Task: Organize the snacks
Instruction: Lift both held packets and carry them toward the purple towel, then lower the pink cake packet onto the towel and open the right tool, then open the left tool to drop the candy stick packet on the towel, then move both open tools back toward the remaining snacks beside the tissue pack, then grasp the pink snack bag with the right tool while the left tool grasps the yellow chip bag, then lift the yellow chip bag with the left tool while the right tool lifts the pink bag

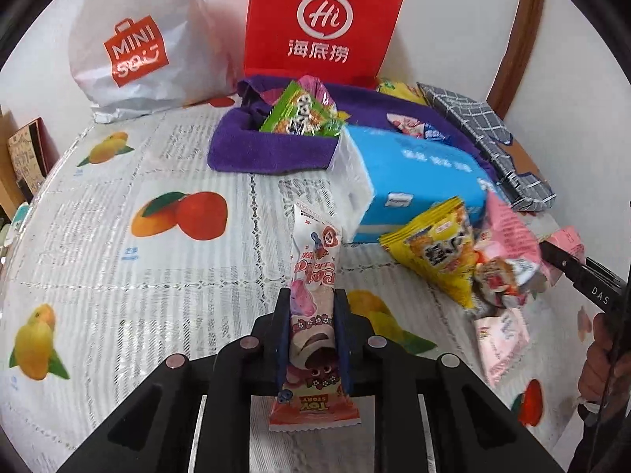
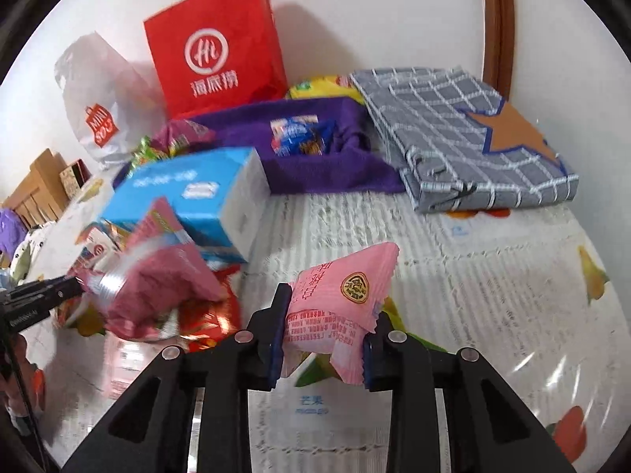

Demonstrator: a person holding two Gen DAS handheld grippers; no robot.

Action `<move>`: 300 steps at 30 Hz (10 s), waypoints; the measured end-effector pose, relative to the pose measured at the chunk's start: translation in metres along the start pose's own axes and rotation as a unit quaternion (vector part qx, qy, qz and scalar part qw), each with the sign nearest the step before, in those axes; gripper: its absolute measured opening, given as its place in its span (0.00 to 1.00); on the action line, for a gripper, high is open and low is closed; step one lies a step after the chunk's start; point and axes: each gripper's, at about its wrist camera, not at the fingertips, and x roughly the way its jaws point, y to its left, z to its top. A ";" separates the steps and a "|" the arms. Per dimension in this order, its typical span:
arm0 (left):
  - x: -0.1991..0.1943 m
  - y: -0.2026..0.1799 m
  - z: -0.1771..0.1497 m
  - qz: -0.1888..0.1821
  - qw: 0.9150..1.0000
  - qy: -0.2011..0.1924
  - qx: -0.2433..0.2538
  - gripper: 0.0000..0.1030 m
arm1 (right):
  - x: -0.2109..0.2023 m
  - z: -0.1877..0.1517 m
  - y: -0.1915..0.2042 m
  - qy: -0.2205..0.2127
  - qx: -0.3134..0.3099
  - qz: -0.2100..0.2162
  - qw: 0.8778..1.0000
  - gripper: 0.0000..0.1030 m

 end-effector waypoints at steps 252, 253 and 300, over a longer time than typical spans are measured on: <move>0.012 -0.014 0.004 0.037 0.997 0.074 0.003 0.55 | 0.005 -0.011 0.002 0.042 -0.018 -0.015 0.999 0.39; 0.014 -0.015 0.003 0.036 0.997 0.066 0.002 0.56 | 0.006 -0.011 0.003 0.039 -0.018 -0.015 0.999 0.39; 0.018 -0.024 -0.012 0.003 1.000 0.002 -0.012 0.45 | 0.032 -0.006 -0.008 0.035 0.007 -0.024 0.999 0.37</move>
